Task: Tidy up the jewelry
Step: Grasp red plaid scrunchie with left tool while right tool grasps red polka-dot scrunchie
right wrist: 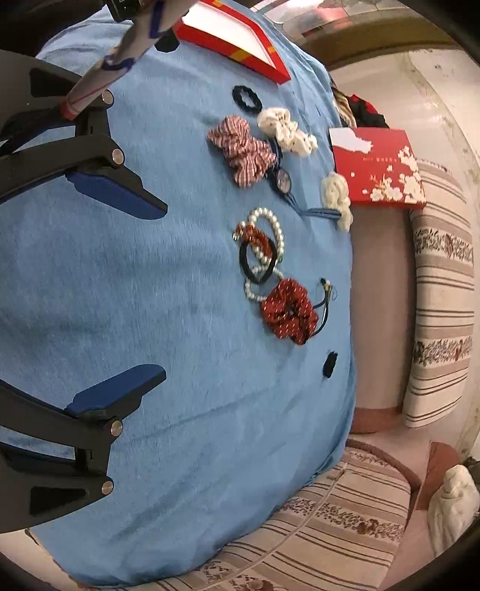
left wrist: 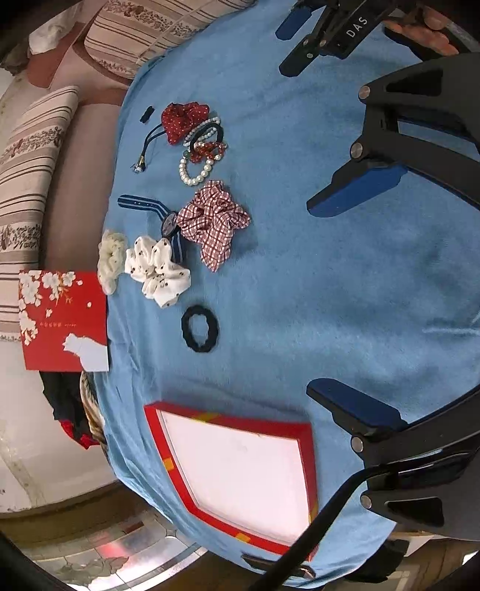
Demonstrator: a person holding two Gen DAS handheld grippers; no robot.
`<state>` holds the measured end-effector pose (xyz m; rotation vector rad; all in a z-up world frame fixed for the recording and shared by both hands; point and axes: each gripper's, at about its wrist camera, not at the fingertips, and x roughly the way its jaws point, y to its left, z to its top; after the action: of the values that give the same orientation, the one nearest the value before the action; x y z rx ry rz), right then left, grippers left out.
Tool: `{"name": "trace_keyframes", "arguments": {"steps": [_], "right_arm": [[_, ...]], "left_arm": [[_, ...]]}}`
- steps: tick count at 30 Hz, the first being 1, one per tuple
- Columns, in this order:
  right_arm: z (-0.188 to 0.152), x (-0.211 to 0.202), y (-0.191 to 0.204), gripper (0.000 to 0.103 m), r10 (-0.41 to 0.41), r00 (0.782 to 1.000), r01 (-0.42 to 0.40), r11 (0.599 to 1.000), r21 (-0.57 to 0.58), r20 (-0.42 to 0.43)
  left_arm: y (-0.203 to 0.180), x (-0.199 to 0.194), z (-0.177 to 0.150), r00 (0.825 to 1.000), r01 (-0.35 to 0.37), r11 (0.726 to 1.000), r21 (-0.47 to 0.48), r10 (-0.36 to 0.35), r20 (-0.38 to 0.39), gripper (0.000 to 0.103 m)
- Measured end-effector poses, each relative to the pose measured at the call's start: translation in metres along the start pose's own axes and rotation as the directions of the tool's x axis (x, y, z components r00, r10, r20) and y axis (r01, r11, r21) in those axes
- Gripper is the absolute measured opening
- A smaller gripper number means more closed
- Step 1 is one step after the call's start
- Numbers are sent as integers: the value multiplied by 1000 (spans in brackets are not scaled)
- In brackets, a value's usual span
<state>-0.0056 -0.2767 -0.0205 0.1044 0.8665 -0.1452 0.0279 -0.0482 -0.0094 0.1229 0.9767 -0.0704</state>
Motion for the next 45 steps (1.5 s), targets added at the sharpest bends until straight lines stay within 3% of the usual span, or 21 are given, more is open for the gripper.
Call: {"name": "trace_keyframes", "arguments": {"steps": [4,10,14,19,21,22,23,25,28,32,34,35,37,38,43,45], "right_arm": [[2,8,-9,85,4,1000,-4,1000,16,-10],[14,19,-23,85,13,1000,-13,999,52,-12],[26,25,-29,85,22,1000,-22,997,70,-6],[41,36,-35,85,56,998,-55,995,82,-5],[48,43,-35,85,60,998,-59,995,79,-6],[53,46,-36,85,63,998,-63,995,79,-4],[59,51,-37,85,64,998,-63,995,80,0],[72,60,-40,85,64,998,-65,994,91,12],[95,77,-45,85,82,996,-84,989,125,17],[120,105,-42,83,106,994,-107,984,144,12],[127,123,-36,77,78,997,-76,989,129,-13],[129,133,-34,69,69,997,-65,991,121,-32],[130,151,-32,33,64,995,-55,993,107,-79],[129,156,-34,7,72,992,-61,991,116,-101],[128,122,-44,5,132,990,-122,977,173,-48],[127,95,-41,5,156,988,-151,975,162,-16]], "left_arm": [[-5,13,8,1000,11,1000,12,-11,-10,88],[-5,33,37,991,136,991,-18,-136,4,88],[-10,60,65,971,237,970,-52,-238,-8,88],[-25,96,82,948,307,950,-61,-311,-67,87],[-32,110,86,938,326,943,-71,-332,-99,80],[-34,113,85,934,335,939,-74,-342,-108,69],[-39,120,86,929,339,938,-76,-347,-129,45],[-42,128,84,922,342,935,-89,-353,-160,18],[-41,126,85,921,351,931,-95,-362,-145,11],[-29,112,82,909,385,914,-132,-400,-120,10],[-22,99,81,903,404,905,-136,-418,-99,10],[-18,91,81,901,412,901,-134,-425,-86,10],[-10,77,78,896,429,893,-135,-440,-63,10],[-4,67,77,892,439,888,-138,-449,-49,10],[30,34,72,892,449,878,-164,-452,17,10],[50,20,70,902,431,885,-178,-430,48,10]]}}
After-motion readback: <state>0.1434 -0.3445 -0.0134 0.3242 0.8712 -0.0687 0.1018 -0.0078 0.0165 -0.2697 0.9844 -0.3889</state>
